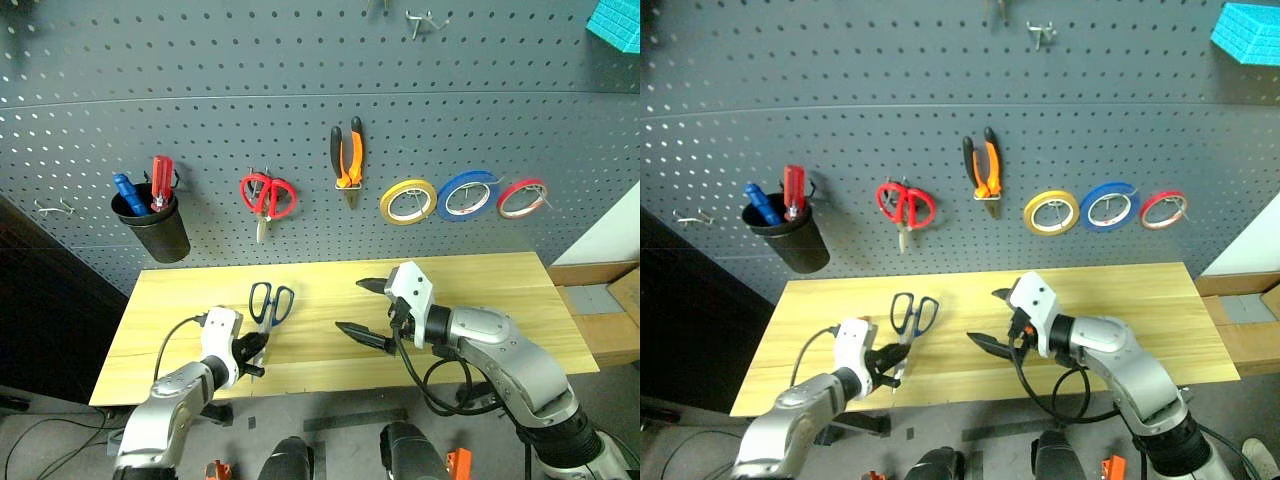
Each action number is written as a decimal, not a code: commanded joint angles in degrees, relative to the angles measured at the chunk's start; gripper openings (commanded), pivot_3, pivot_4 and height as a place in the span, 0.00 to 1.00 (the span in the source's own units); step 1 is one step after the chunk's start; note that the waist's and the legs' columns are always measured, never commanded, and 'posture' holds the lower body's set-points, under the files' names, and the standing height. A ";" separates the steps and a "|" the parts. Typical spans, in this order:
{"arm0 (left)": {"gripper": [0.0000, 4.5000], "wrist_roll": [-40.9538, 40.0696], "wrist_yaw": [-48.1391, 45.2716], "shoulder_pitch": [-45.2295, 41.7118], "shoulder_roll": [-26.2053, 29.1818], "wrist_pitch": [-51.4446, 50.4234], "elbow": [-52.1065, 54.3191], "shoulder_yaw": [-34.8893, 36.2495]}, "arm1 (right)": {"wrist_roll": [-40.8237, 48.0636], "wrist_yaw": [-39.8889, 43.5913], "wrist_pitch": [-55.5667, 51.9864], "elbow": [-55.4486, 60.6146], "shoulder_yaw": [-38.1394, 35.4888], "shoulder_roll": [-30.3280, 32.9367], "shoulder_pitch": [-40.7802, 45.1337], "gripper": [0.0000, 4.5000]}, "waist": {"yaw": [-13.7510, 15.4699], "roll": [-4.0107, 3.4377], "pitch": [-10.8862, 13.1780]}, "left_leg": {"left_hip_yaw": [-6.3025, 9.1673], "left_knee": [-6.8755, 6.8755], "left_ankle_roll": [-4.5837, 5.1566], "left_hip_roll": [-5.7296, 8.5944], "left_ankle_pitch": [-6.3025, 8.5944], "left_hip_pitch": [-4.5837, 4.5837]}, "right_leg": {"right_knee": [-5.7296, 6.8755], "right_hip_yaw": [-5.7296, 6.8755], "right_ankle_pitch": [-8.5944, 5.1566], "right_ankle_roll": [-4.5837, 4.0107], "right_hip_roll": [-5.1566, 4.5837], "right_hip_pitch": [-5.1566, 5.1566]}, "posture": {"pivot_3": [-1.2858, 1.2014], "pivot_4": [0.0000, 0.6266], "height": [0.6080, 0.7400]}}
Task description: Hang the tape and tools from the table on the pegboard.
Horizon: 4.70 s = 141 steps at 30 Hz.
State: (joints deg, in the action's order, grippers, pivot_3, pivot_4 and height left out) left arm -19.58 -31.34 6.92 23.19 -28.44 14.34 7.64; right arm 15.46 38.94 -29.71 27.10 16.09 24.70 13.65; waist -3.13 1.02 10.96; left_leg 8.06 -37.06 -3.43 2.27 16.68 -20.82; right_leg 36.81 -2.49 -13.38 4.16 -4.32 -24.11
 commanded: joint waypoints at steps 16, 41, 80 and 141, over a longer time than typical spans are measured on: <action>0.07 -5.25 2.50 -11.86 1.79 5.42 9.76 5.87 | 3.97 -1.24 5.15 -0.94 -4.54 -5.92 8.58 1.00 | 0.17 0.01 0.00 | -0.01 -0.03 0.01 -0.03 -0.02 0.03 | 0.07 0.00 0.03 -0.04 0.09 0.01 | 0.49 0.29 1.00; 0.74 -7.63 7.86 -12.64 0.43 -5.50 1.31 6.35 | 1.38 -5.77 0.95 -1.35 -3.10 -5.83 9.40 1.00 | -0.34 0.00 0.01 | -0.01 0.01 0.01 -0.03 -0.01 0.01 | 0.06 -0.03 0.03 -0.05 0.09 -0.05 | 0.49 0.31 1.00; 0.67 4.14 14.56 -28.24 4.03 -15.76 -45.49 6.80 | 12.76 -12.81 -37.75 3.59 1.81 -11.46 17.59 1.00 | -0.29 0.19 1.61 | 0.30 0.07 -0.08 -0.04 -0.02 -0.03 | 0.14 0.15 0.04 -0.12 0.14 -0.15 | 0.49 0.40 1.00; 0.97 3.51 33.32 -26.14 -3.14 -1.21 11.03 11.89 | 13.58 2.49 -10.84 -2.77 -4.39 -2.47 17.14 1.00 | 1.45 1.34 0.29 | 0.23 -0.08 -0.60 -0.04 -0.25 -0.09 | 0.17 0.11 0.15 -0.15 0.17 -0.12 | 0.51 0.18 1.00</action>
State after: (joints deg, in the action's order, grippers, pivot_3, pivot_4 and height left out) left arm -16.15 2.09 -18.95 19.46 -27.73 19.37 21.11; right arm 28.30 41.97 -41.25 22.70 13.97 21.85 31.50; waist -1.67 2.36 11.24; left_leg 8.30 -37.14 -4.03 2.23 16.43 -20.91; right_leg 37.00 -2.38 -13.23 4.00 -4.15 -24.24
